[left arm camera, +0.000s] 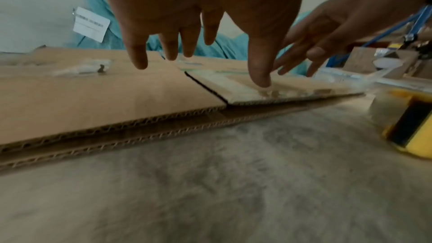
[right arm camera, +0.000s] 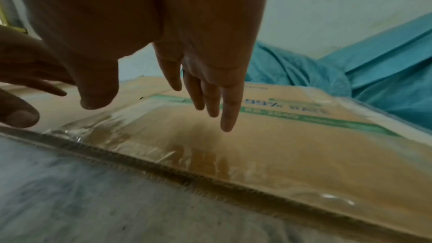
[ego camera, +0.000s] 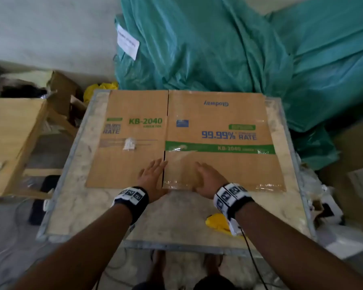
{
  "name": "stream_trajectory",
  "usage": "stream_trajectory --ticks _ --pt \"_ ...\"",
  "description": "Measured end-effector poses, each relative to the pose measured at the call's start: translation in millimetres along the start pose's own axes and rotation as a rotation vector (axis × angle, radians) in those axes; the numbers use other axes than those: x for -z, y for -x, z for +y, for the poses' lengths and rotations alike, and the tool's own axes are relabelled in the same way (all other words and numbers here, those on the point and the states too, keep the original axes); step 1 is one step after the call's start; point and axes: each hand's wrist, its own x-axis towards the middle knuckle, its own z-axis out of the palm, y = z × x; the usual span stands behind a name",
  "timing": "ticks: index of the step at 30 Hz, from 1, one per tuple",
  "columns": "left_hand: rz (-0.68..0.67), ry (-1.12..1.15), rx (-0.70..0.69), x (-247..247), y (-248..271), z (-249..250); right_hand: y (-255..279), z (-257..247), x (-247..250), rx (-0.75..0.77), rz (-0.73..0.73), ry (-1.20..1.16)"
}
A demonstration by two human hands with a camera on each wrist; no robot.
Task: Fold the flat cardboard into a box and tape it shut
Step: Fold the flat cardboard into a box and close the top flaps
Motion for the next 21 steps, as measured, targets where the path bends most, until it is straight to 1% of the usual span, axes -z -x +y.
stream_trajectory --ticks 4,7,9,12,16,19,21 --pt "-0.082 -0.103 0.036 -7 -11 -16 -25 -17 -17 -0.064 -0.086 0.210" --pt "-0.116 -0.145 0.051 -16 -14 -31 -38 -13 -35 -0.095 -0.127 0.306" --pt "-0.129 -0.174 0.047 -19 -16 -37 -43 -8 -38 -0.098 -0.126 0.316" --pt "-0.135 -0.163 0.046 -21 -18 -38 -45 -2 -34 -0.059 -0.105 0.316" --pt "-0.170 -0.181 0.019 -17 -20 -34 -44 -1 -22 -0.029 -0.139 0.316" --pt "-0.193 -0.201 -0.023 -8 -16 -30 -37 -9 -4 -0.019 -0.184 0.281" --pt "-0.199 -0.199 -0.054 2 -11 -27 -28 -15 11 0.006 -0.176 0.260"
